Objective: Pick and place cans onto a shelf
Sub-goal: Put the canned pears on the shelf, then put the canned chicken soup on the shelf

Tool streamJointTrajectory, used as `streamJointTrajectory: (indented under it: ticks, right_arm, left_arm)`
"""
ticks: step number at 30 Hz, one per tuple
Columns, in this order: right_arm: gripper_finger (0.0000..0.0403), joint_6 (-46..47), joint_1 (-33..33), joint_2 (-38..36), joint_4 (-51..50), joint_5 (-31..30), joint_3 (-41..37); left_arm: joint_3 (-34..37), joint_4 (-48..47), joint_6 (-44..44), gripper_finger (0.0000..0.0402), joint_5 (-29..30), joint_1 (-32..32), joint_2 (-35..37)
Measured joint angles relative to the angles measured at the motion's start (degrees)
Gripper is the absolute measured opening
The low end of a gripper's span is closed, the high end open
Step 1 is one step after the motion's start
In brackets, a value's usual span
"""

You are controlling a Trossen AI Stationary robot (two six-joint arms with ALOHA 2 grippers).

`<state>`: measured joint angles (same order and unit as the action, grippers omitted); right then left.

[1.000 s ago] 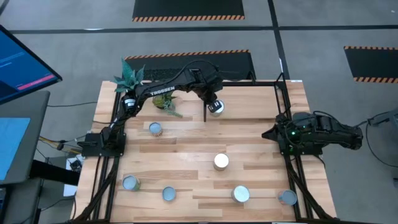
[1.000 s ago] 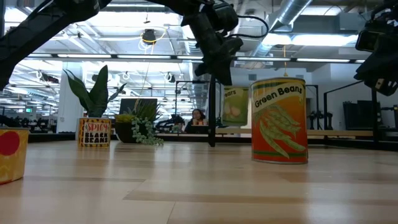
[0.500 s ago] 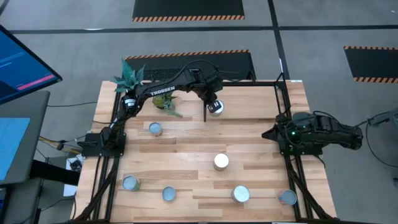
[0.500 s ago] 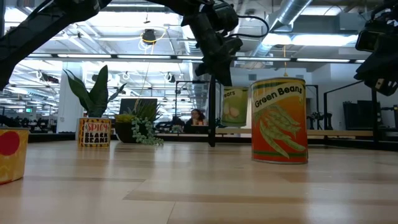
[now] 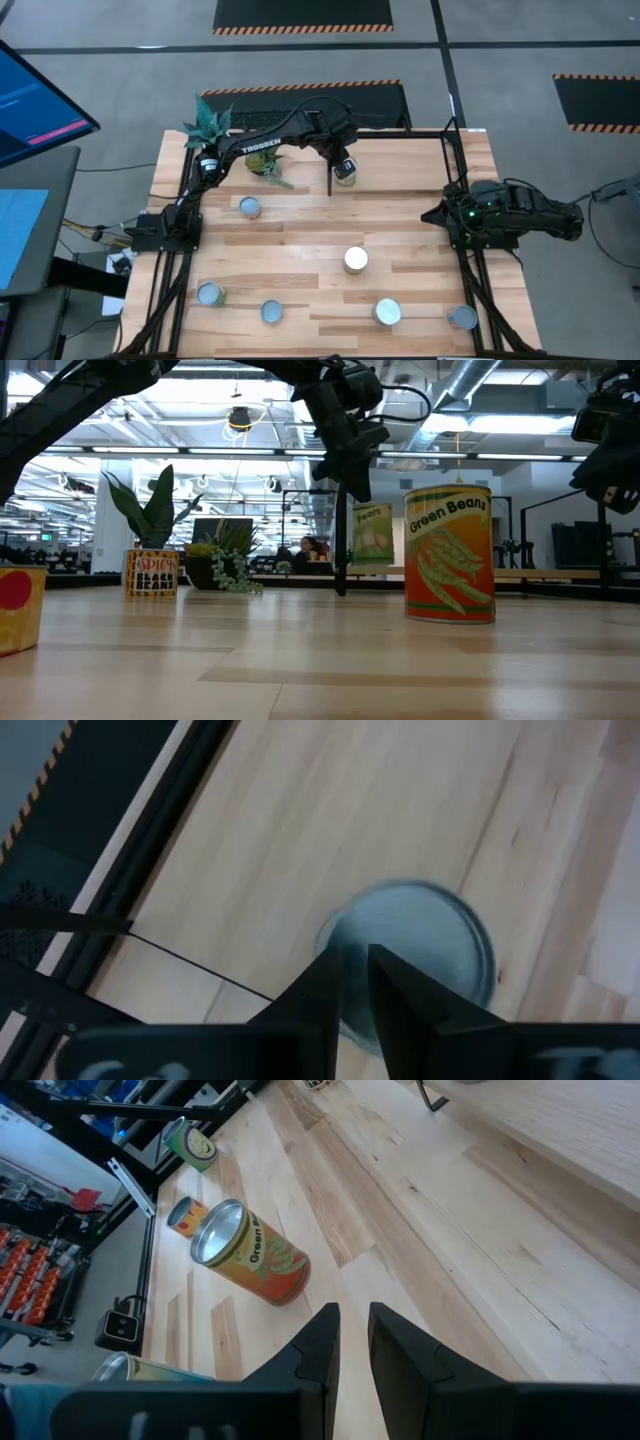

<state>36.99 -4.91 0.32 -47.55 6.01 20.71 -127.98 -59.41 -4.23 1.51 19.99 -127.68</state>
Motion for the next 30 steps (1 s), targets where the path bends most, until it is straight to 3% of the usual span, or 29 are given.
streamJointTrajectory:
  ticks: [9,14,16,21,26,30]
  right_arm:
    - [0.0082,0.0,0.0,0.0,0.0,0.0,0.0]
    - [0.0082,0.0,0.0,0.0,0.0,0.0,0.0]
    - [0.0082,0.0,0.0,0.0,0.0,0.0,0.0]
    - [0.0082,0.0,0.0,0.0,0.0,0.0,0.0]
    - [0.0082,0.0,0.0,0.0,0.0,0.0,0.0]
    - [0.0082,0.1,0.0,0.0,0.0,0.0,0.0]
  left_arm:
    - [0.0,6.0,-0.1,0.0059,2.8,0.2,0.0]
    - [-4.2,6.6,-1.1,0.0059,-1.7,0.0,0.2]
    - [-7.1,2.0,-1.1,0.0059,-5.4,-0.3,0.2]
    - [-5.6,-9.8,-1.1,0.0059,-14.5,-1.5,5.3]
    - [-5.6,-30.7,-0.8,0.0059,-14.2,-5.3,9.9]
    - [0.9,-30.1,-4.5,0.0059,-12.8,-11.6,15.1]
